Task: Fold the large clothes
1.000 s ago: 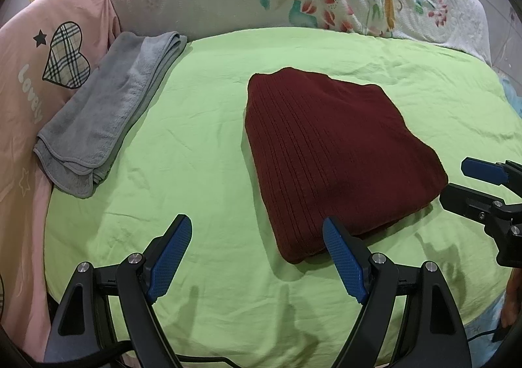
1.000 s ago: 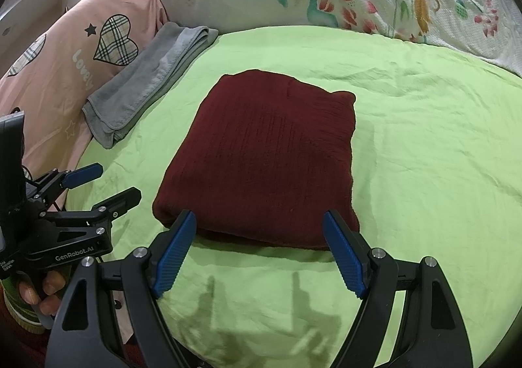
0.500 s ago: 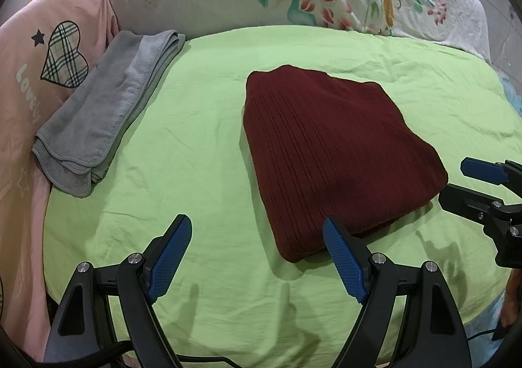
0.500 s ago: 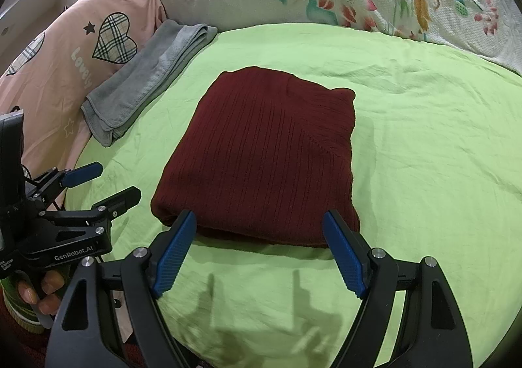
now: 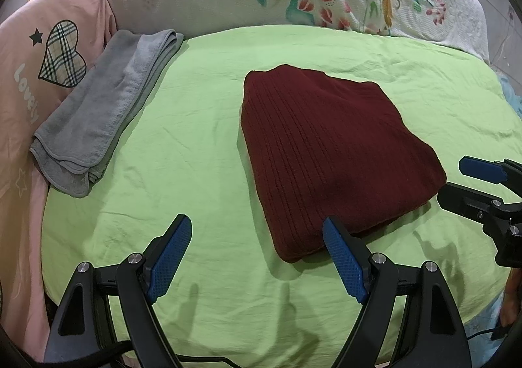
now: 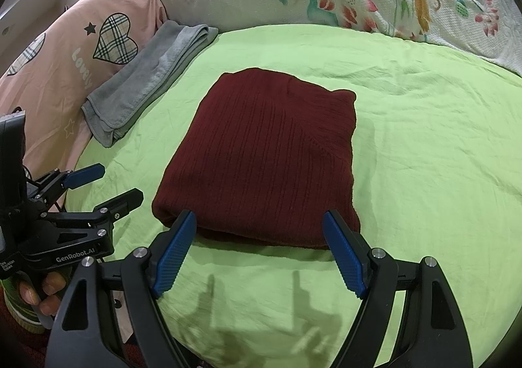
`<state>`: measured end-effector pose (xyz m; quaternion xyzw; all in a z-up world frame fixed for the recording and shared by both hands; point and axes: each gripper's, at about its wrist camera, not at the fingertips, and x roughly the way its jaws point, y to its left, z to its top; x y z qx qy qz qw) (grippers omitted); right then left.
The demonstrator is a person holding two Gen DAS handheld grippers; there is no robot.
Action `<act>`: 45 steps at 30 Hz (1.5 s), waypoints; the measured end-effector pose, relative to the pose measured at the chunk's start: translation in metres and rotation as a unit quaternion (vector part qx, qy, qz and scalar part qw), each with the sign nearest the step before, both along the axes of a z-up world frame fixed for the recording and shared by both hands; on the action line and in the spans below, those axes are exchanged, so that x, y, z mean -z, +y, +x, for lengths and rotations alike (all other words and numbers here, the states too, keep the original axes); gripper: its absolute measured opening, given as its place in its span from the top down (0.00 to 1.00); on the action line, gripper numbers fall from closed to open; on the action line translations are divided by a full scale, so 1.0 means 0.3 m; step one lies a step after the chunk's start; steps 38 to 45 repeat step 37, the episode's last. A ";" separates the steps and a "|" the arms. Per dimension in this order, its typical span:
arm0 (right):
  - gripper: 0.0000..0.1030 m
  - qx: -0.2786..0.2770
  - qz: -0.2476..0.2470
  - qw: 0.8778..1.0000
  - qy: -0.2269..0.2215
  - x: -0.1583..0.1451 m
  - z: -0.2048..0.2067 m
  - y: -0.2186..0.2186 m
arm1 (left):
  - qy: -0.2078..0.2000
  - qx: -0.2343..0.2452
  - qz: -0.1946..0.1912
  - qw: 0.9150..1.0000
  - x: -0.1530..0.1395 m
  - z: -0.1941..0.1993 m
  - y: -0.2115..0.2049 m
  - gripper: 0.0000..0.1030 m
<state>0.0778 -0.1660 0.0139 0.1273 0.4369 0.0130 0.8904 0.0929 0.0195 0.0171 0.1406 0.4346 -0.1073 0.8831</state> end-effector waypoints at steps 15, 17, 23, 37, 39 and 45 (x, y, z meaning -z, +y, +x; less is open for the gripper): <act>0.22 0.000 0.004 1.000 0.000 -0.012 0.038 -0.022 | 0.003 -0.003 0.000 1.000 0.006 0.027 0.000 0.20; 0.22 -0.001 0.005 1.000 0.000 -0.010 0.044 -0.026 | 0.001 -0.003 0.001 1.000 0.006 0.030 0.000 0.20; 0.22 -0.003 0.005 1.000 0.002 -0.002 0.057 -0.029 | 0.003 -0.004 0.000 1.000 0.011 0.045 0.005 0.20; 0.22 -0.002 0.011 1.000 0.011 0.032 0.093 -0.041 | 0.014 -0.017 -0.011 1.000 0.021 0.105 0.047 0.20; 0.22 -0.002 0.011 1.000 0.011 0.032 0.093 -0.041 | 0.014 -0.017 -0.011 1.000 0.021 0.105 0.047 0.20; 0.22 -0.002 0.011 1.000 0.011 0.032 0.093 -0.041 | 0.014 -0.017 -0.011 1.000 0.021 0.105 0.047 0.20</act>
